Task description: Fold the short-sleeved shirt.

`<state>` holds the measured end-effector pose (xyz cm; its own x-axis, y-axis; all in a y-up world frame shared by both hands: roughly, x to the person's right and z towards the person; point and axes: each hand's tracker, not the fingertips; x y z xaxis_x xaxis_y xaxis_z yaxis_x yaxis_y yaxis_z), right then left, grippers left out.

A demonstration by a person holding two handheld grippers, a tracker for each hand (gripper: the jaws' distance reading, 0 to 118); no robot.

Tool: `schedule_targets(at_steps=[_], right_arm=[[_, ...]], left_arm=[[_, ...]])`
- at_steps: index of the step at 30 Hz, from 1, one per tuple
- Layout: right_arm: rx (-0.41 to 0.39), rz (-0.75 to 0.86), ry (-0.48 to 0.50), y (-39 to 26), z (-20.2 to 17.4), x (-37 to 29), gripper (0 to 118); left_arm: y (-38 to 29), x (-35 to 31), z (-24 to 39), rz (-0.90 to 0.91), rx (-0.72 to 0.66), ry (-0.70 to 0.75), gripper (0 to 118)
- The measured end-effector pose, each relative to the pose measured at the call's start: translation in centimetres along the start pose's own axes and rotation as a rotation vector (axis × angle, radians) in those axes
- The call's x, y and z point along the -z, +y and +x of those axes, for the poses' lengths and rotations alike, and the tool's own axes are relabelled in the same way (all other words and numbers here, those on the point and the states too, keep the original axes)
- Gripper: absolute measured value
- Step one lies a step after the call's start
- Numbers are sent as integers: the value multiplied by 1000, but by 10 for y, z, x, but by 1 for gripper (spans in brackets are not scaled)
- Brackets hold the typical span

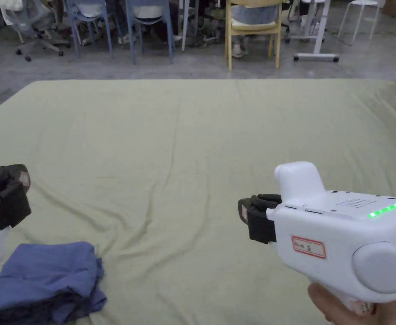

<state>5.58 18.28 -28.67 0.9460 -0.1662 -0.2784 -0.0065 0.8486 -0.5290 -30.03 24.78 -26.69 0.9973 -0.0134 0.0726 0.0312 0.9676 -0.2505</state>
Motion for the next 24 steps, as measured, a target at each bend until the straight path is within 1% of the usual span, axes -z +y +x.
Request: schedule_targets(at_steps=[4, 8, 10, 14, 16, 17, 18, 19, 20, 21, 22, 23, 24], right_arm=[[-3, 83, -115, 9, 41, -51, 2], [-6, 166, -242, 18, 77, -100, 2], [-3, 211, -307, 22, 94, -123, 2], [-8, 296, -423, 29, 117, -157, 2], [-19, 341, -482, 32, 122, -167, 2], [-22, 361, -496, 33, 124, -172, 2], [-20, 378, -509, 34, 125, -175, 2], [-10, 394, -519, 36, 126, -177, 7], [-1, 413, -531, 36, 127, -179, 28], [0, 409, -526, 37, 127, -179, 56], [-2, 400, -528, 39, 127, -178, 91], [-7, 395, -534, 39, 127, -177, 103], [-20, 392, -541, 38, 125, -175, 107]], left_arm=[[24, -9, 57, 78, 21, -104, 0], [39, -11, 107, 131, 108, -97, 0], [45, -10, 125, 150, 104, -153, 0], [55, -9, 152, 177, 124, -139, 0], [60, -9, 153, 189, 107, -145, 0], [63, -8, 152, 185, 90, -157, 2], [65, -6, 154, 176, 66, -181, 12], [67, -4, 153, 156, 49, -196, 35], [67, -2, 153, 145, 49, -190, 56], [67, 0, 153, 139, 53, -187, 77], [66, -1, 154, 135, 60, -184, 82], [65, -2, 154, 138, 68, -179, 82], [64, -2, 154, 139, 74, -168, 82]])
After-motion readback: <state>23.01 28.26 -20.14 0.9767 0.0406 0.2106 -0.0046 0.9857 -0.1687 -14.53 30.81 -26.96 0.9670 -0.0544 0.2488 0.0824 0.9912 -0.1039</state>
